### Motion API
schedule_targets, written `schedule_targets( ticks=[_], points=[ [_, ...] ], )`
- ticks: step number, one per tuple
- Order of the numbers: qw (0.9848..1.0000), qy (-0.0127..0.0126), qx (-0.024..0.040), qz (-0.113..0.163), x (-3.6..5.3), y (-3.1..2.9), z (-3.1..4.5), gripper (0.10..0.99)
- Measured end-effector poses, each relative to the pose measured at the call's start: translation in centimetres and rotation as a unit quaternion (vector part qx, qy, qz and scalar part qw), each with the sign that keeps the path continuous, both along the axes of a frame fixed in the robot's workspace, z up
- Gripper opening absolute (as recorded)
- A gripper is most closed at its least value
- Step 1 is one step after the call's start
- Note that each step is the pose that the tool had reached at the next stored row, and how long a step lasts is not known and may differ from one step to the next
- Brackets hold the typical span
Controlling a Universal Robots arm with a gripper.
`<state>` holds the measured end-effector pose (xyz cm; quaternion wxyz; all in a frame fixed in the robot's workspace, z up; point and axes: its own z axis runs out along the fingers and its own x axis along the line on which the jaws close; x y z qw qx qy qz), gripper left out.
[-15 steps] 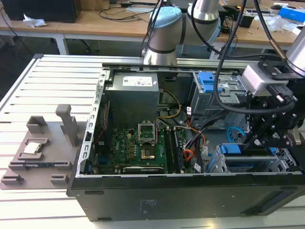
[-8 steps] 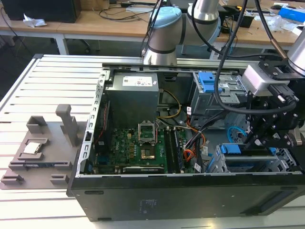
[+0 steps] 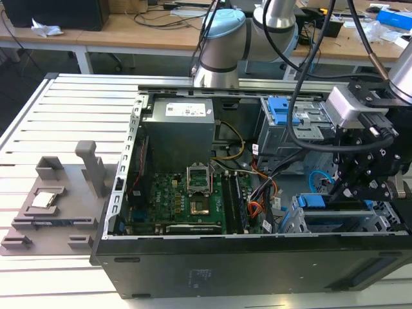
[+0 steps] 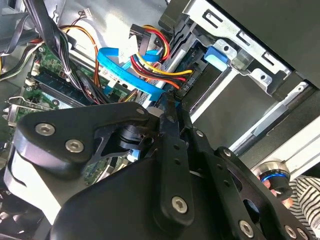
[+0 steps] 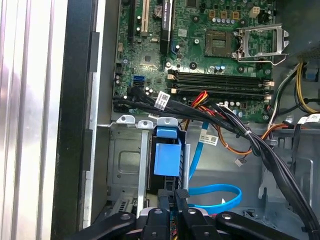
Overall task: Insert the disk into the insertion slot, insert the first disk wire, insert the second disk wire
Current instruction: 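Insert the second disk wire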
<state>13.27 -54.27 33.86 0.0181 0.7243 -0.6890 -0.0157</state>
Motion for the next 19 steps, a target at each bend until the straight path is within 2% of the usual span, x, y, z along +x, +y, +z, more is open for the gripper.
schedule_targets(
  ticks=[8,9,11,12,14,17,18,19],
  points=[
    [1.0,0.0,0.0003,0.001,0.0,-0.03,-0.2,0.176],
    [1.0,0.0,0.0003,0.001,0.0,-0.03,-0.2,0.235],
    [1.0,0.0,0.0002,0.001,0.0,-0.03,-0.16,0.235],
    [1.0,0.0,0.0008,0.001,0.0,-0.03,0.49,0.235],
    [1.0,0.0,0.0002,0.001,0.0,0.06,2.29,0.235],
    [1.0,0.0,0.0002,0.001,0.0,0.33,3.71,0.224],
    [1.0,0.0,0.0001,0.001,0.0,0.41,4.42,0.157],
    [1.0,0.0,0.0,0.001,0.0,0.44,4.81,0.106]
  ],
)
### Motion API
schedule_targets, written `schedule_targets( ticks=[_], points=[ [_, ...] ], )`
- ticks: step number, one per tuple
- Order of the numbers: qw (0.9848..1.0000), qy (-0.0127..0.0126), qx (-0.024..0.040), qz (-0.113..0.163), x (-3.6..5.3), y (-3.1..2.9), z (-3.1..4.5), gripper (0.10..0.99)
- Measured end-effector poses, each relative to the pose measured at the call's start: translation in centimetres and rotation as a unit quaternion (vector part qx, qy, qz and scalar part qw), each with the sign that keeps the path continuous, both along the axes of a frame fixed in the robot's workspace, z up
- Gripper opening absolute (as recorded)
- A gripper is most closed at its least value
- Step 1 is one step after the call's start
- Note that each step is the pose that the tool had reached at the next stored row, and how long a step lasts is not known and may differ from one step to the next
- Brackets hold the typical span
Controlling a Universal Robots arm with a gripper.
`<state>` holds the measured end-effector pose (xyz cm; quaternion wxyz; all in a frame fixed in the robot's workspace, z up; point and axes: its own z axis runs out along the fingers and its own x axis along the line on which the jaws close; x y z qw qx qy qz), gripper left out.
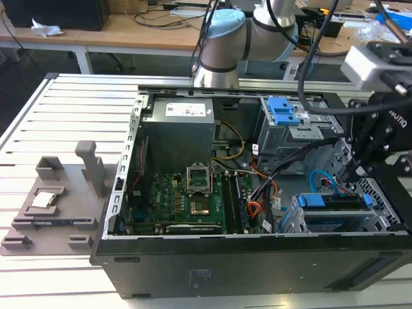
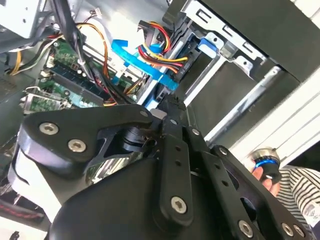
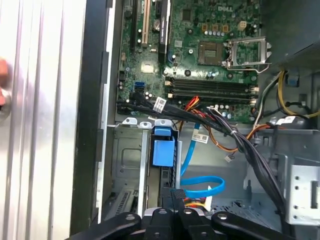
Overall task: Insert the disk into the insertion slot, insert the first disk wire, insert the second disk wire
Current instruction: 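Insert the second disk wire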
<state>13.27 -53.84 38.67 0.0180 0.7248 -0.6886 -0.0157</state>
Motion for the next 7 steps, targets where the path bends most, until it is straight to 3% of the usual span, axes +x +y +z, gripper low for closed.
schedule_targets(
  ticks=[2,7],
  points=[
    [1.0,0.0,0.0003,0.0,0.0,0.01,0.46,0.106],
    [1.0,0.0,0.0001,0.0,0.0,0.02,0.5,0.106]
  ],
)
